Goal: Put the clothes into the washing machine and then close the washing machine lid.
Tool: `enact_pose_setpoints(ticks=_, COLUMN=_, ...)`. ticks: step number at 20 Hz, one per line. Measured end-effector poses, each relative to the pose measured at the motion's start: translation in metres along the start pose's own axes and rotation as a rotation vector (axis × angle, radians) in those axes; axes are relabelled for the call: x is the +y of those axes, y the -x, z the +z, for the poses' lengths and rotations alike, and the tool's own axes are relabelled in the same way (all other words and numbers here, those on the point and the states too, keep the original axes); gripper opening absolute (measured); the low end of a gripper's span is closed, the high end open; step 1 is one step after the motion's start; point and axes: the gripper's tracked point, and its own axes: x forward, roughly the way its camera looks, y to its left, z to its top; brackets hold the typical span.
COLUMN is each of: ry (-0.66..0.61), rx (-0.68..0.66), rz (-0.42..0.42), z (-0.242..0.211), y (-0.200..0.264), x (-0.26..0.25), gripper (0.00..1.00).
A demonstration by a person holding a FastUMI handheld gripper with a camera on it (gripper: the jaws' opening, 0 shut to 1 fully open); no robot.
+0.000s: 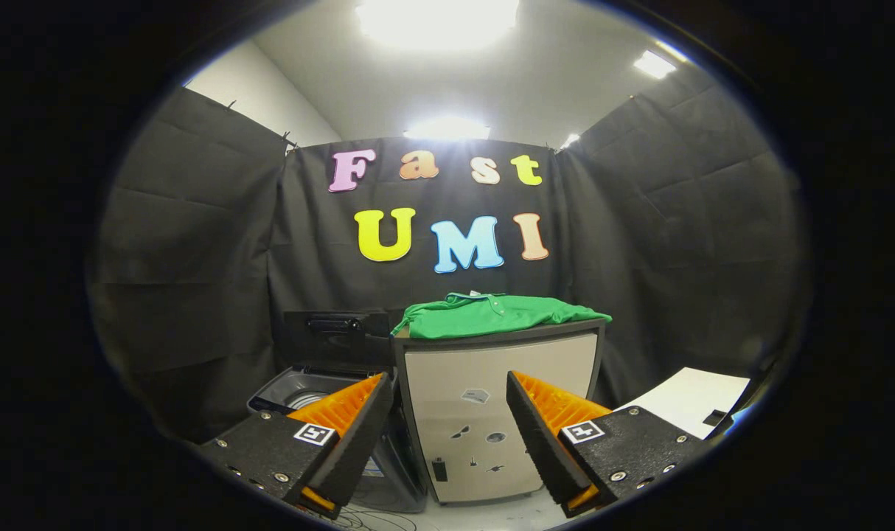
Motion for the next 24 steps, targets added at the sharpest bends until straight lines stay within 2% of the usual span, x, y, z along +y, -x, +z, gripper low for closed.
enact_pose_setpoints(ticks=15, ry=0.005, rx=-0.008, rz=0.003, z=0.012, y=-0.002, x=-0.002, gripper=0.96)
enact_pose_setpoints(ticks=24, ry=0.038, rx=-0.034, rz=0.047, z=0.046, y=-0.045, x=0.000, gripper=0.96)
